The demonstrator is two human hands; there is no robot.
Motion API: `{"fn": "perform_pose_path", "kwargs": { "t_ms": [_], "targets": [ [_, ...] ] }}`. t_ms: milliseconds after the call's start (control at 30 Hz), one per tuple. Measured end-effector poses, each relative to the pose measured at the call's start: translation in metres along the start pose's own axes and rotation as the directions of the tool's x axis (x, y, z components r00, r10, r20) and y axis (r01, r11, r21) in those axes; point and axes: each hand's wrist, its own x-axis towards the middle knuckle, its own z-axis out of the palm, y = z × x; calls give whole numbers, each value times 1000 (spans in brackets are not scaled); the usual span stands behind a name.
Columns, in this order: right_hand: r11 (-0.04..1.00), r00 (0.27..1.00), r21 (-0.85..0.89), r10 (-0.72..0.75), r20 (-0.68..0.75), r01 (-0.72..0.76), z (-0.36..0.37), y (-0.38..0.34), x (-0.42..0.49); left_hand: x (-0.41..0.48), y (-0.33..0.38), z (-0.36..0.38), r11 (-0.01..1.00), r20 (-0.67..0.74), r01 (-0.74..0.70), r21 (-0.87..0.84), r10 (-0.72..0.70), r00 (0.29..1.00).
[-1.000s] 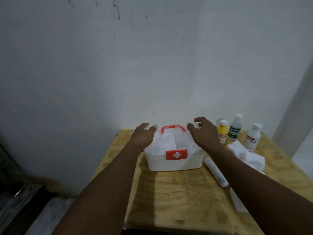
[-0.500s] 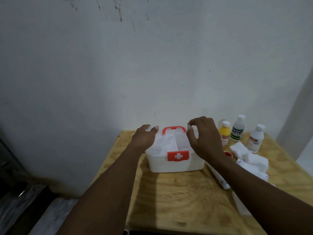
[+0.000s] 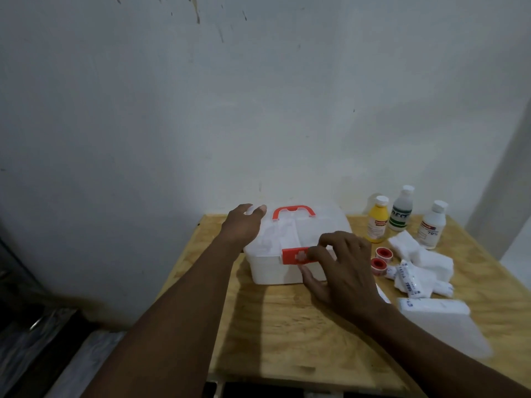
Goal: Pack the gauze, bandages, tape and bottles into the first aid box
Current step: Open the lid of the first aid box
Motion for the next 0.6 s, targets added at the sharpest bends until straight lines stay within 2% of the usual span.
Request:
{"fn": "perform_pose_path", "kwargs": {
  "t_ms": [67,100,133,167,200,233,267,300,367,433,600],
  "targets": [
    [975,982,120,184,46,-188,-5,-15,-6,-1,0,1,1000,-2,9,-20,-9,1000],
    [911,938,224,335,90,-347,-9,-25,-7,-1,0,1,1000,-1,11,-21,-11,1000],
    [775,843,335,516,153,-535,-14,-35,-6,-2,1,1,1000,-2,11,-18,-11,1000],
    [555,688,438,683,246,-707,-18,-45,-3,-2,1,1,1000,-3,13,-14,-13,1000],
    [271,494,507,783,379,-818,-21,-54,1,-3,2,1,1000,-6,13,-9,-13,1000],
    [-4,318,521,789,526,-854,-24,-61,6,-3,2,1,1000,-7,13,-5,-13,1000],
    [-206,201,501,740,642,-841,-24,-68,10,-4,2,2,1000,-8,13,-1,-13,1000],
    [-328,143,485,692,708,-810,-24,-73,14,-5,3,1,1000,-10,14,7,-14,1000],
    [-450,97,495,660,745,-743,-22,-79,22,-6,4,0,999,-8,12,34,-12,1000],
    [-508,71,512,659,749,-693,-21,-82,27,-7,4,-1,998,0,13,62,-13,1000],
    [-447,110,535,685,720,-718,-26,-81,28,-7,5,-5,999,15,25,41,-26,1000]
  ]
}}
